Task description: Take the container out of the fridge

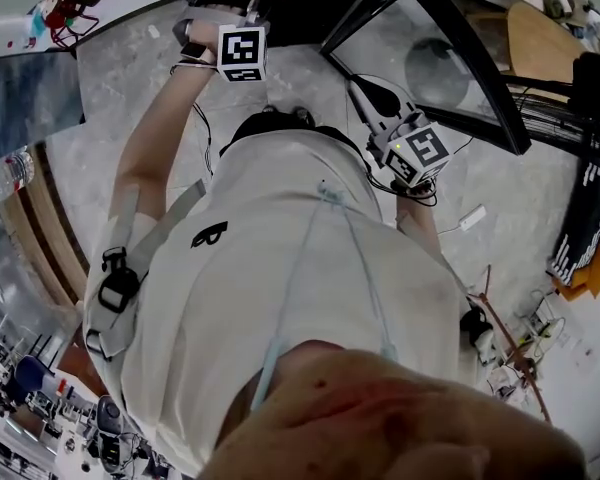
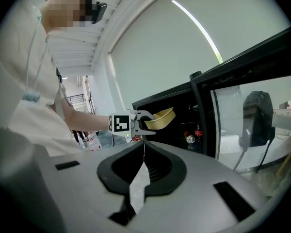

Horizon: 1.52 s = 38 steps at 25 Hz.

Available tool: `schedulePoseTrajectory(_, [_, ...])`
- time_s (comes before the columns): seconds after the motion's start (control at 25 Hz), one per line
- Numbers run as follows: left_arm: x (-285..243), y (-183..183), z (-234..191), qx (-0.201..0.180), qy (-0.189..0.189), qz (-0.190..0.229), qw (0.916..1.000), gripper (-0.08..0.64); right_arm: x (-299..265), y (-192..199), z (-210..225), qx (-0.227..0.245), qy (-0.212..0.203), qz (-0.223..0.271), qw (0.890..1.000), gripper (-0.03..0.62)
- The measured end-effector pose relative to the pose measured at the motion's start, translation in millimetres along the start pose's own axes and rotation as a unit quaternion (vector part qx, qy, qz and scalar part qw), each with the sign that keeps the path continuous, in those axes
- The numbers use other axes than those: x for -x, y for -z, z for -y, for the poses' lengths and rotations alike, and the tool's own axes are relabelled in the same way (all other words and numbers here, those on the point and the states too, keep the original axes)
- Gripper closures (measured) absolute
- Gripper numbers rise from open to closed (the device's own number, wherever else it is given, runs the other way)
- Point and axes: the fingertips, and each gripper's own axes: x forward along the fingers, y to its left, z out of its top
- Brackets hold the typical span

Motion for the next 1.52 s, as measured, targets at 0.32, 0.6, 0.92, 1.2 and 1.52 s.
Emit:
schedulePoseTrajectory(0.32, [11.6, -21.2, 7.4, -0.006, 0.013, 0.028, 0.9995, 0.431, -0.9, -4.2, 3.0, 0.003, -0.003, 0.0, 1.0, 0.576])
schedulePoseTrajectory(0.6, [44.2, -35.2, 30.4, -0.037, 0.026, 0.059, 0.9972, 0.431, -1.0, -1.8, 0.7, 0.001, 0.0, -0.002, 1.0, 0.577])
schedulePoseTrajectory(0.92, [75.9, -56.0, 41.5, -0.055, 0.03, 0.103, 0.9927, 0.431, 5.8, -4.8, 15.2, 0.008, 0.02, 0.001, 1.0, 0.576])
schedulePoseTrajectory(1.2, [134.3, -93.4, 60.6, -0.179, 0.016, 0.243, 0.9533, 0.431, 20.7, -11.0, 42.1, 0.017, 0.076, 0.016, 0.997, 0.576])
schedulePoseTrajectory(1.52, [152.5, -102.6, 61.1, -0.178, 0.014, 0.282, 0.9426, 0.431, 29.5, -17.8, 52.7, 0.018, 0.105, 0.033, 0.994, 0.577])
